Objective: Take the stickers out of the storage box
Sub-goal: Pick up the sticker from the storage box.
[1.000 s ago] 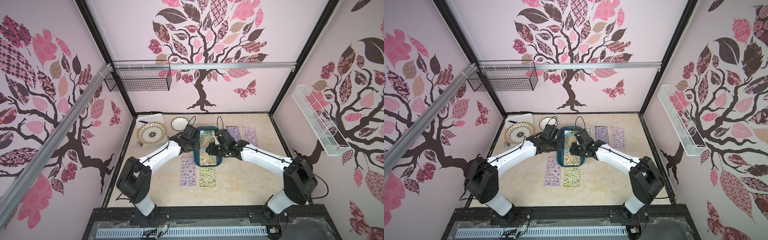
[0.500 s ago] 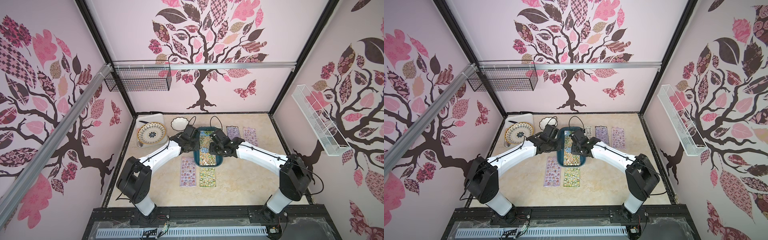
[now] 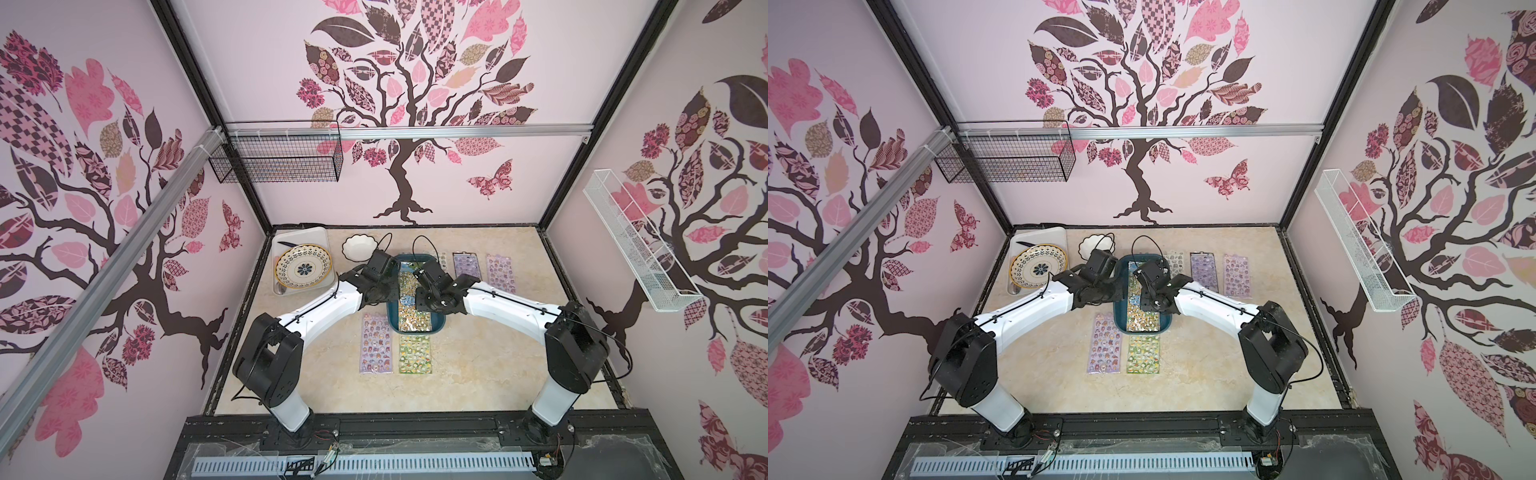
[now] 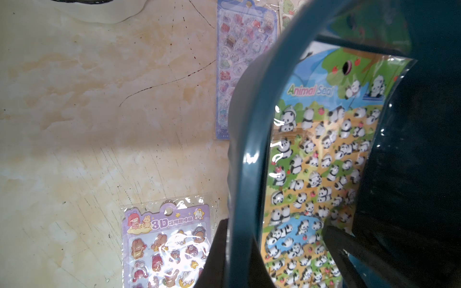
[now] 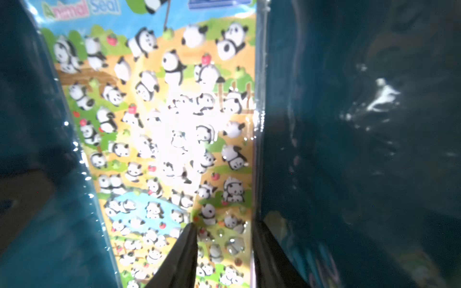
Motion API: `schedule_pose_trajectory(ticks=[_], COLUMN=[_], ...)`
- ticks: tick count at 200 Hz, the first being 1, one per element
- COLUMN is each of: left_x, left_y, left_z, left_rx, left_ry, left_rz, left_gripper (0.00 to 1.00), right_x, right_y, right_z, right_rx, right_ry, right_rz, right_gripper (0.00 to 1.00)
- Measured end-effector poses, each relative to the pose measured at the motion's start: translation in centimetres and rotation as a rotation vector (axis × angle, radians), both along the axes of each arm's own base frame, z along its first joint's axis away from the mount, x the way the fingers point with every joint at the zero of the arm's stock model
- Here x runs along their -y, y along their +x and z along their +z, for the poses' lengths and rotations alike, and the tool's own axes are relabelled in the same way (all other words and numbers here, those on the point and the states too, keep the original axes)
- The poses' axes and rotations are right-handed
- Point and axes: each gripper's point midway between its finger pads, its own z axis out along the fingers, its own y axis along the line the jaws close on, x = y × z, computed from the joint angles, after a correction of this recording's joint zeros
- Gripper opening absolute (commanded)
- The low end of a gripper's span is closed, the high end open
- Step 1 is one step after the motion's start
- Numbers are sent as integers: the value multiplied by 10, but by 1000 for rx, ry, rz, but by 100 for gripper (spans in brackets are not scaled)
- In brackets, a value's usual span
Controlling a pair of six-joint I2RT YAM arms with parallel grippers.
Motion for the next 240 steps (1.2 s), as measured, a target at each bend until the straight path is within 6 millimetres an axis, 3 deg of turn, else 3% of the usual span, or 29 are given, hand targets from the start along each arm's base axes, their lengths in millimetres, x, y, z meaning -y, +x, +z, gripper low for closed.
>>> schedule_pose_trajectory(ticks=[44,104,143,181,207,240], left_x=[-3,-2,-1,-1,-1,0], left_y=[-3,-3,-3,-3,-3,-3], left_z=[-3,-2,-2,-2,-2,-2], left_rx=[-15,-17,-17,-16,-17,-19], left_ry=[15,5,2,2,1,-2], left_rz=[2,-3,-4,-4,-6,-8], left_gripper=[0,0,0,0,0,0], right_x=[-7,-13,-21,-33,-29,-13], right_y=[-6,-20,-28,-33,-32,-26], right_z=[-4,30,35,44,41,31], right_rx=[-21,-7,-32,-47,-49,-51], right_ry=[105,300,365,441,422,340], right_rz=[52,141,198,254,236,153], right_gripper=[35,29,18,18,18,6])
